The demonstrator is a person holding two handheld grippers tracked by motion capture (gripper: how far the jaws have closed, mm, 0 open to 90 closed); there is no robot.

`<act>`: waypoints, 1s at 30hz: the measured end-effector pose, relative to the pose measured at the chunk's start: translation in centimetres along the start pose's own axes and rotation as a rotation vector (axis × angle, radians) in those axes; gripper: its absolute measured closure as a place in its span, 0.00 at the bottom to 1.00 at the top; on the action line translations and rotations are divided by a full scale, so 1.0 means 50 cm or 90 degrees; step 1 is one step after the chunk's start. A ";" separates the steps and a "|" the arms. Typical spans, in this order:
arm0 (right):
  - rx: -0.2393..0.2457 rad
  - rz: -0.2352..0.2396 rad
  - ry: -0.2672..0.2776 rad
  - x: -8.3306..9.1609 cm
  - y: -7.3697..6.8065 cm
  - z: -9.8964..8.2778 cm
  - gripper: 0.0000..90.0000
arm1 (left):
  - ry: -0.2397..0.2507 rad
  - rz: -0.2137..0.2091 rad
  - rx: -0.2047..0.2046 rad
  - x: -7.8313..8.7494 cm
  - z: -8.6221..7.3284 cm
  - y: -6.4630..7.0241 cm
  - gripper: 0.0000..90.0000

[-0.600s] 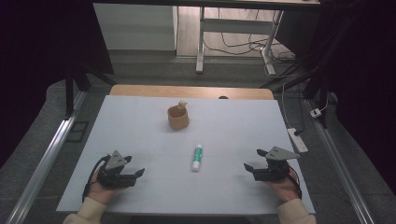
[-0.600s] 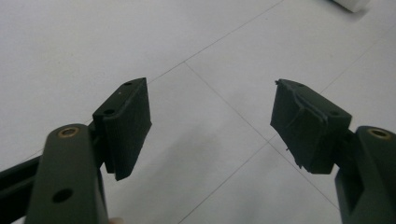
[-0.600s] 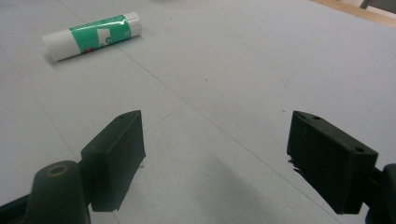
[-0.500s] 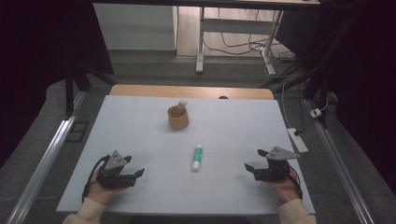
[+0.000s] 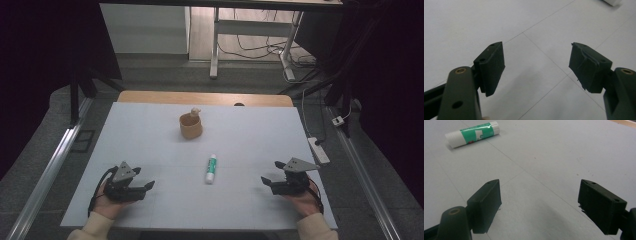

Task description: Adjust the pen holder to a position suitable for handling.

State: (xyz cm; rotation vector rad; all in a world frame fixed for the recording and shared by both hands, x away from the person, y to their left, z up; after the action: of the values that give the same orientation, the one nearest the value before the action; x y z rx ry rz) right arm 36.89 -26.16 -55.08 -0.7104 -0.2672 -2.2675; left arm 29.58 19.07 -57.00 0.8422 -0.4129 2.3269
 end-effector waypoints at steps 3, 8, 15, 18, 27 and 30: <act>0.001 0.004 -0.002 -0.003 -0.001 -0.001 0.20 | -0.001 0.000 0.001 -0.001 0.000 0.000 0.32; 0.005 0.003 -0.004 -0.003 -0.003 -0.001 0.20 | -0.002 0.002 0.001 0.000 0.000 0.000 0.32; 0.004 0.003 -0.004 -0.002 -0.003 -0.002 0.20 | -0.002 0.002 -0.001 -0.001 0.001 0.000 0.32; 0.006 0.005 -0.006 -0.003 -0.004 -0.002 0.21 | -0.002 0.003 -0.001 -0.002 0.002 0.000 0.32; 0.007 0.006 -0.009 -0.003 -0.005 -0.003 0.21 | -0.001 0.004 -0.002 -0.004 0.006 -0.001 0.32; 0.009 0.007 -0.009 -0.004 -0.006 -0.002 0.21 | 0.003 0.002 -0.004 -0.005 0.013 0.002 0.32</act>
State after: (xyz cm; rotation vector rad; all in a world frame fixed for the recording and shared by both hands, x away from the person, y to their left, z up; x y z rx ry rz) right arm 36.74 -25.88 -55.29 -0.7192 -0.2846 -2.2484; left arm 30.00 18.58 -56.70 0.8335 -0.4192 2.3291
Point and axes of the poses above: each handheld gripper's, and its own axes: x roughly backward along the jaws, z roughly out of its top, y roughly to its right, the point moved 7 cm from there along -x, roughly forward along the jaws, and after that the axes turned 6 degrees about -x, right-handed, at the moved point
